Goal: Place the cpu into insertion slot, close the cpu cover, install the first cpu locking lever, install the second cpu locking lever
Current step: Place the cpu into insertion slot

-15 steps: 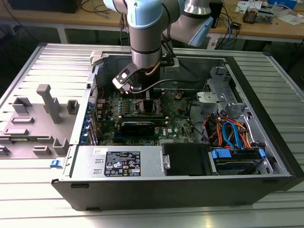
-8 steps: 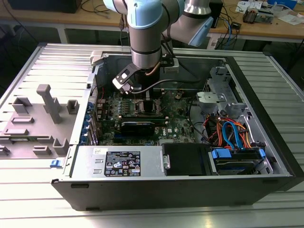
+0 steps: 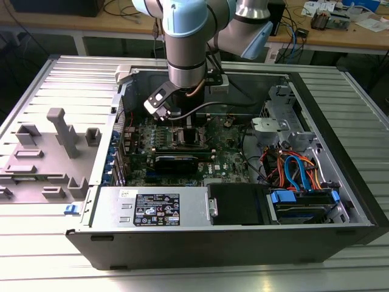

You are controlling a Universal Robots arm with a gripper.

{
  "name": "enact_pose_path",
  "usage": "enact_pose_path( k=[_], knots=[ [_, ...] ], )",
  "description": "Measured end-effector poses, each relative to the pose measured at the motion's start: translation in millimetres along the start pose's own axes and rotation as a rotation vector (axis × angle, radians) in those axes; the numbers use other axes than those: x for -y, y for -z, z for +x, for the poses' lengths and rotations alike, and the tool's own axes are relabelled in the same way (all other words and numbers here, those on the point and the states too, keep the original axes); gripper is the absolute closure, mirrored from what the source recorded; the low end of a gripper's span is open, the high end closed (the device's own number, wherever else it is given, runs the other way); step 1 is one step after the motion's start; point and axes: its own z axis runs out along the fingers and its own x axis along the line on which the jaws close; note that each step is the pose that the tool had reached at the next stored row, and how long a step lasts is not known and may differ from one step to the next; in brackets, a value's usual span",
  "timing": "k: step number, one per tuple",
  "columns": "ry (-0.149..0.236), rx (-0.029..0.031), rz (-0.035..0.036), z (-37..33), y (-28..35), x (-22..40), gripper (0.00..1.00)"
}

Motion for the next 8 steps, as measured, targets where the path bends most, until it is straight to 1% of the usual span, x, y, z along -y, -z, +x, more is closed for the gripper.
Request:
enact_pose_path(
  k=[1,5,8],
  knots=[
    [0.000,-0.0011,0.0000,0.0,0.0,0.0,0.46],
    [0.000,-0.0008,0.0005,-0.1,0.0,0.1,0.46],
    [0.000,-0.0005,0.0009,-0.2,-2.4,0.3,0.46]
  ],
)
